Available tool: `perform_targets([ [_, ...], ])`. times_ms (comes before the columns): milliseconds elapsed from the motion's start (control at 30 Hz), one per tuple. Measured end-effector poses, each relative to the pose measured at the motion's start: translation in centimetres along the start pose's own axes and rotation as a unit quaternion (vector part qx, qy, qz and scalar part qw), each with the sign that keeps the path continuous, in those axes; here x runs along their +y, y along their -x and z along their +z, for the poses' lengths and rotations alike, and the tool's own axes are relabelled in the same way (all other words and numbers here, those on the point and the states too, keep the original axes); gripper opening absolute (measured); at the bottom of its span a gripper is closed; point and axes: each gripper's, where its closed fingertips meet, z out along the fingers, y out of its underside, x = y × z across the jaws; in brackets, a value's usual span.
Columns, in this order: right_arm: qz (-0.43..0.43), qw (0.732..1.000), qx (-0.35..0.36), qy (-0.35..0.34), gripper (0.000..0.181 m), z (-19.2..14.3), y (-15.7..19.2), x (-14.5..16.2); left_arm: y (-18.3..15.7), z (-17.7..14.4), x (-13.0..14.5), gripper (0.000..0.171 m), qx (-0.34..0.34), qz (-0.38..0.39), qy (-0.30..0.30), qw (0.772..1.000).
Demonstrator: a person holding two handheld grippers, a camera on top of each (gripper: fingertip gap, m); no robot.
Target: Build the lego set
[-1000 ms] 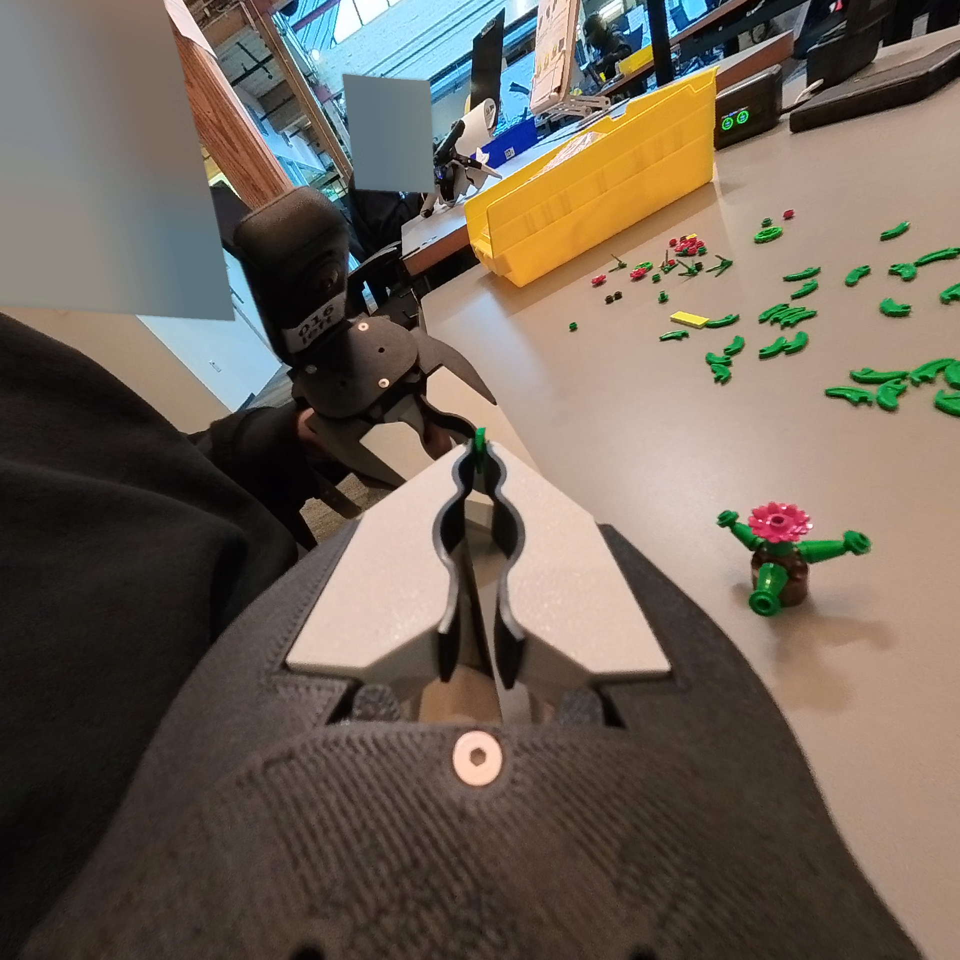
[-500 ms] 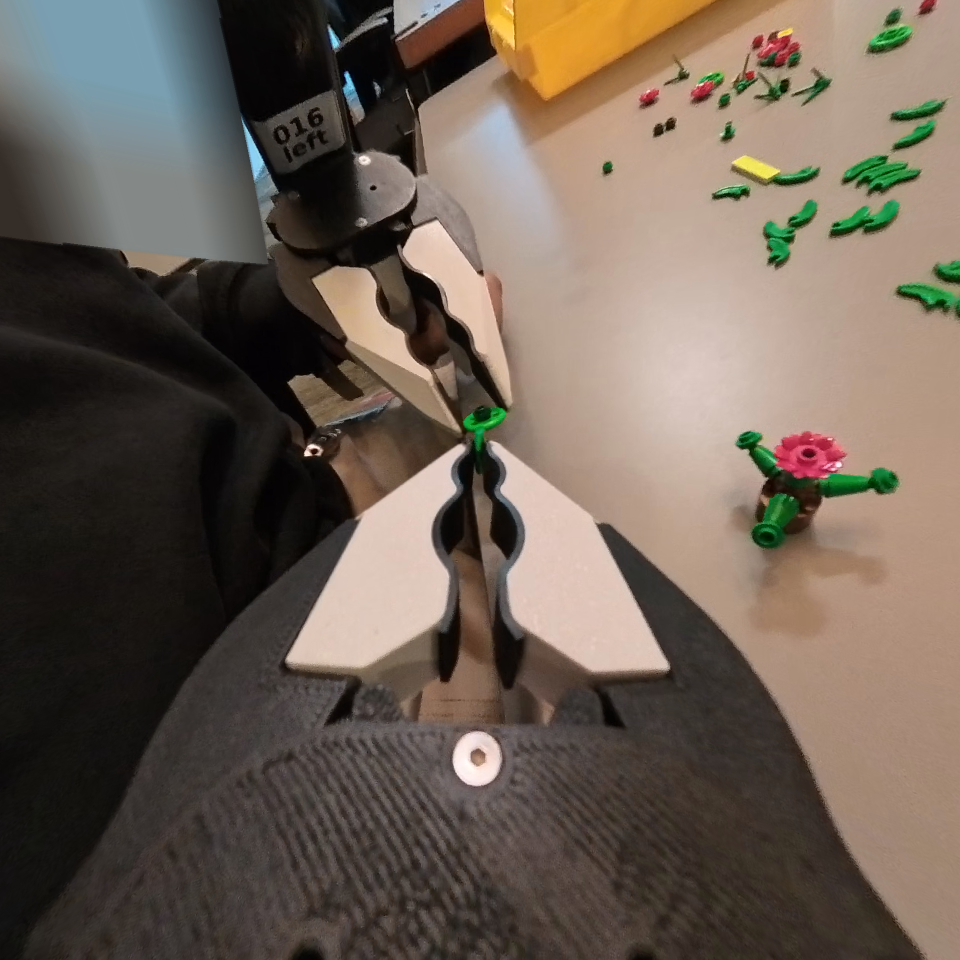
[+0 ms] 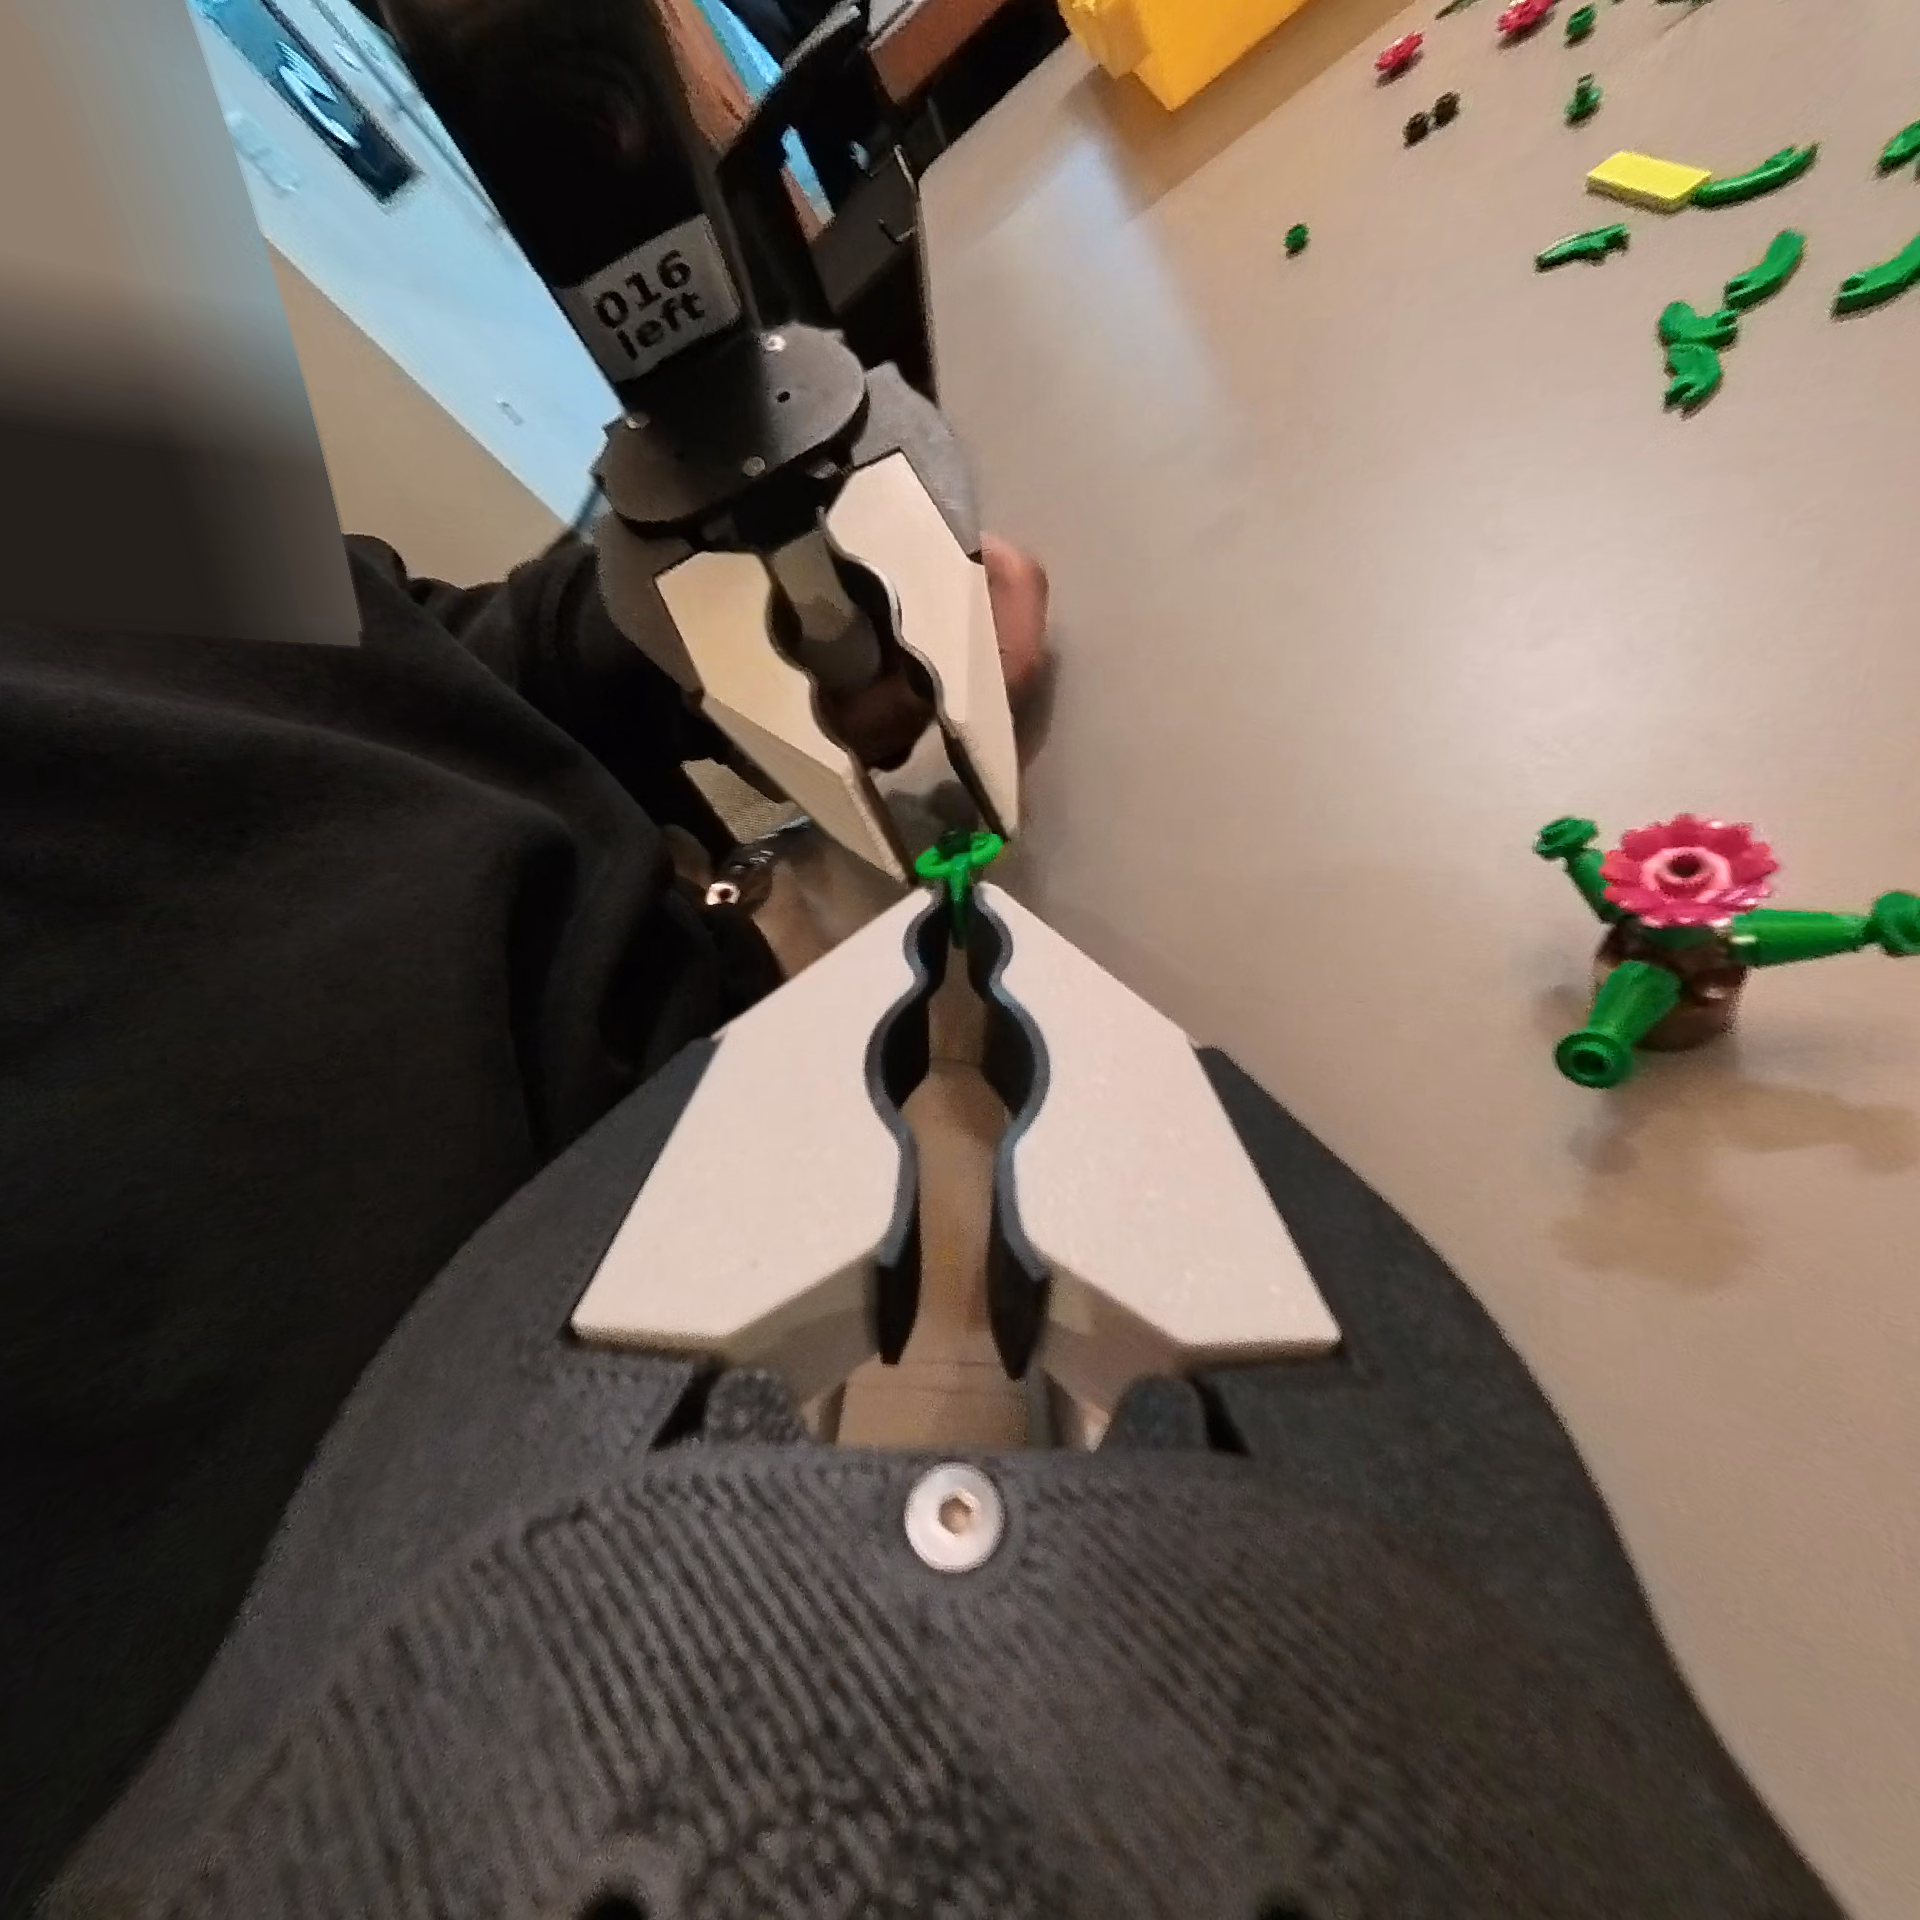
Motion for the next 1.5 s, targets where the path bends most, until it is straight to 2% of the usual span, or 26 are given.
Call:
perform_targets([
  [400,0.054,0.993,-0.104,-0.022,0.000,-1.0,1.6,-0.8,-1.7,-0.2,-1.7,0.018,0.072,-0.072,-0.053,0.993],
  [533,0.063,0.991,-0.115,-0.018,0.000,-1.2,1.6,-0.8,-1.6,0.0,-1.7,0.018,0.066,-0.066,-0.050,0.994],
  [667,0.039,0.997,-0.068,0.015,0.000,-0.9,0.6,0.0,-0.4,0.4,-0.7,0.018,0.009,-0.014,-0.006,1.000],
  [933,0.016,0.998,-0.056,0.038,0.000,-0.5,0.8,0.6,-0.3,0.8,-0.2,0.018,0.004,-0.003,0.011,1.000],
  [1100,0.003,0.999,-0.021,0.041,0.000,-0.7,0.1,0.7,0.3,1.0,0.4,0.018,-0.019,0.009,0.030,0.999],
  [1300,-0.020,0.996,0.049,0.076,0.000,-0.3,-1.3,1.7,1.3,1.5,1.6,0.018,-0.078,0.070,0.085,0.991],
  [1500,-0.033,0.992,0.067,0.103,0.000,0.0,-1.9,2.1,1.3,1.7,2.2,0.018,-0.096,0.112,0.120,0.982],
])
